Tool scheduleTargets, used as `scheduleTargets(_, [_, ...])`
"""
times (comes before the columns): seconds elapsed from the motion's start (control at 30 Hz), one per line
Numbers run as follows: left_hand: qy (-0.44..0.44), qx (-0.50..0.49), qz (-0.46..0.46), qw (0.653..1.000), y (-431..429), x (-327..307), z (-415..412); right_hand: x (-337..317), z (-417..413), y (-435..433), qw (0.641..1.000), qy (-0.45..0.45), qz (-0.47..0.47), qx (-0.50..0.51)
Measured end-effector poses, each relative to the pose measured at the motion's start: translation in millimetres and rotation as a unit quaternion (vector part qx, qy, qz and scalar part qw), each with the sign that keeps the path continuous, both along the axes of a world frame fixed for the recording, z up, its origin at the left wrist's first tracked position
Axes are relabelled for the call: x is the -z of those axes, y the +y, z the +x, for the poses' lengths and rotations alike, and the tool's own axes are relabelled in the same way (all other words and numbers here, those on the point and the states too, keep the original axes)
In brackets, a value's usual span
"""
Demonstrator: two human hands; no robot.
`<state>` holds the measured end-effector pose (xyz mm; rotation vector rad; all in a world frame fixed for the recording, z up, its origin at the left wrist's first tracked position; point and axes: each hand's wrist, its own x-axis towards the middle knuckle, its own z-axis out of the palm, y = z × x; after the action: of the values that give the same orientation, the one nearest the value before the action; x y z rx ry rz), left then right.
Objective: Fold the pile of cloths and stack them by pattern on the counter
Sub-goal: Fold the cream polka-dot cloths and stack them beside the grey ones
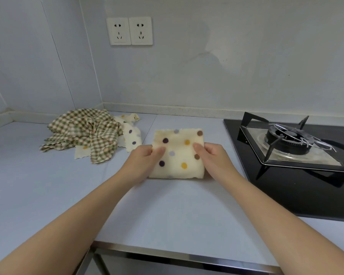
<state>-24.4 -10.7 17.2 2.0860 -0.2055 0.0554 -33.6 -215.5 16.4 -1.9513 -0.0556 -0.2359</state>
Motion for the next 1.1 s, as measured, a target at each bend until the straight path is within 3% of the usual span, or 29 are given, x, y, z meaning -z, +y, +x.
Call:
scheduleTargets(0.2, [0.042, -0.079, 0.122, 0.988, -12, 1, -1, 7, 5, 2, 0.975, 0.035, -0.205, 0.071])
scheduleTargets(0.3, [0.007, -0.086, 0.179, 0.98, -16, 0, -10, 7, 4, 9, 0.949, 0.019, -0.301, 0.091])
scheduleTargets(0.43, [-0.096, -0.128, 0.312, 0.936, -23, 3, -22, 9, 6, 12, 0.937, -0.002, -0.331, 0.111])
scheduleTargets(0.5, [-0.227, -0.138, 0.382, 0.885, -21, 3, -21, 9, 7, 7, 0.934, -0.018, -0.336, 0.123])
scheduleTargets(0.57, [-0.367, -0.063, 0.37, 0.851, -21, 4, -20, 9, 8, -2, 0.93, -0.036, -0.342, 0.128])
scheduleTargets(0.6, [-0.376, 0.002, 0.367, 0.851, -23, 4, -20, 9, 8, -6, 0.934, -0.04, -0.334, 0.123])
scheduleTargets(0.67, [-0.276, 0.097, 0.397, 0.87, -28, 7, -25, 10, 10, -13, 0.947, -0.04, -0.305, 0.088])
scheduleTargets(0.73, [-0.217, 0.126, 0.456, 0.854, -26, 17, -24, 11, 12, -18, 0.955, -0.038, -0.292, 0.04])
scheduleTargets(0.97, [-0.299, 0.09, 0.369, 0.875, -6, 24, -2, 14, 11, -21, 0.95, -0.029, -0.301, -0.075])
scheduleTargets(1.03, [-0.287, 0.078, 0.28, 0.913, -6, 23, -4, 12, 9, -19, 0.955, -0.03, -0.276, -0.108])
scheduleTargets(1.1, [-0.223, 0.075, 0.131, 0.963, -4, 15, -9, 9, 5, -16, 0.966, -0.01, -0.21, -0.151])
